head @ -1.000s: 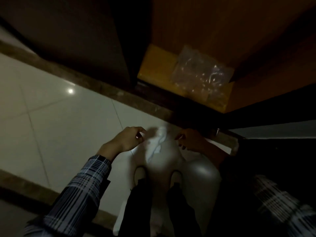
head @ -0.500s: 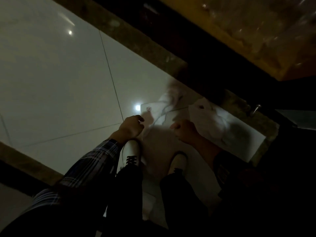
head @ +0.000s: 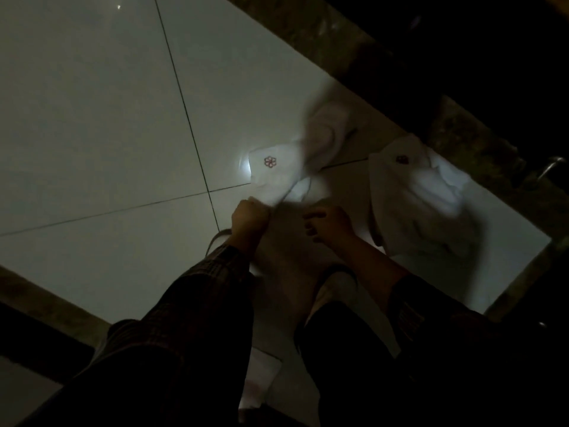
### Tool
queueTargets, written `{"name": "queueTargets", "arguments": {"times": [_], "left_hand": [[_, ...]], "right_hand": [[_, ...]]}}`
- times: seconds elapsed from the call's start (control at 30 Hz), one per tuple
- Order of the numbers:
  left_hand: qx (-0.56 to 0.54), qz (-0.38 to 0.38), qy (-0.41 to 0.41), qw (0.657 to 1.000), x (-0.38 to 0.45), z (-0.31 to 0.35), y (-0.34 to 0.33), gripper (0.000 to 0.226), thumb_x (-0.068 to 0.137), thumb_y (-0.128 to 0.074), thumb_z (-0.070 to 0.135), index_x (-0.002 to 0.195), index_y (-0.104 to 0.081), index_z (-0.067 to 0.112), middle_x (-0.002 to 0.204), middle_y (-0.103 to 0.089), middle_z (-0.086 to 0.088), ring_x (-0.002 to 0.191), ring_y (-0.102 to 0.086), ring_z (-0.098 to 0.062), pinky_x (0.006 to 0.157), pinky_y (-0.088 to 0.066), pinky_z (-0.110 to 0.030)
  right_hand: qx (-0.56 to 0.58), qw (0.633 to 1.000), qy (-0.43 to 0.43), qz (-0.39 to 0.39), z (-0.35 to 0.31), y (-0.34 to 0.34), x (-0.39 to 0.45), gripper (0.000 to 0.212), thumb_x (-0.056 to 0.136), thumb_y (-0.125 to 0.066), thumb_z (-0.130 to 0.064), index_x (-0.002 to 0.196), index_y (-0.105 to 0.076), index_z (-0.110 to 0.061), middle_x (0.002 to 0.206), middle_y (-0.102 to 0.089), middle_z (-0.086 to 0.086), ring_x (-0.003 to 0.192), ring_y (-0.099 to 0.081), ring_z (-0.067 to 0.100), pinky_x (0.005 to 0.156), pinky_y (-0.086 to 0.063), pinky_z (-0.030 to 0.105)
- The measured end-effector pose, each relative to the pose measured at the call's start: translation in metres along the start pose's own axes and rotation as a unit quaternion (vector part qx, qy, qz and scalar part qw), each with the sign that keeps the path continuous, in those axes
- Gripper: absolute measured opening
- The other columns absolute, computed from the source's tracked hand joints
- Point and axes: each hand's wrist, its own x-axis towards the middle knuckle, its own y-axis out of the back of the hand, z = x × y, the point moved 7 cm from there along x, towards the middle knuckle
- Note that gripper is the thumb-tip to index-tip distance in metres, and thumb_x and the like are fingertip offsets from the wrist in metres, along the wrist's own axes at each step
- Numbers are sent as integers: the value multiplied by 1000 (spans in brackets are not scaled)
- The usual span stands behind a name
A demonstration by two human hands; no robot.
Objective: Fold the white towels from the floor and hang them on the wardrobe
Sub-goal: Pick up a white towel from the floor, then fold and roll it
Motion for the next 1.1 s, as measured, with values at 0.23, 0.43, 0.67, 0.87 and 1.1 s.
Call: {"name": "queueTargets", "arguments": {"times": [0.23,0.43,0.67,0.87,1.1], "left_hand": [[-157,26,-177,971,-56,29,28,40,89,-59,15,129,-52,13,105,-58,3,93,-59,-16,74,-43,-24],[-118,-56,-327,936,-150,91,94,38,87,-53,20,123,-62,15,112,-62,9,104,-57,-3,82,-43,-11],[-8,-85,-419,904,-313,162,203,31,85,-52,24,109,-71,19,105,-69,10,98,-61,-2,86,-42,-13],[52,5,-444,894,-463,195,312,23,83,-58,11,105,-60,14,72,-53,9,66,-50,-7,58,-38,-21],[-10,181,-478,859,-619,197,463,9,76,-74,22,80,-68,27,75,-67,9,74,-62,-6,67,-51,-31]], "right_hand": [[28,995,73,59,-15,12,-38,24,91,-51,2,113,-62,-2,109,-64,21,89,-63,29,68,-52,28],[57,953,231,188,-113,71,-132,32,90,-61,-8,121,-59,-7,105,-65,10,88,-60,17,75,-47,12],[-269,832,436,212,-233,128,-276,22,78,-62,-39,81,-72,-20,106,-62,12,105,-54,30,85,-46,37],[-257,846,447,137,-307,178,-428,27,78,-72,-27,69,-64,-2,70,-59,8,66,-54,23,59,-39,31],[-111,795,577,149,-395,208,-637,17,86,-63,-18,82,-61,-2,71,-58,-1,66,-50,5,59,-36,8]]}}
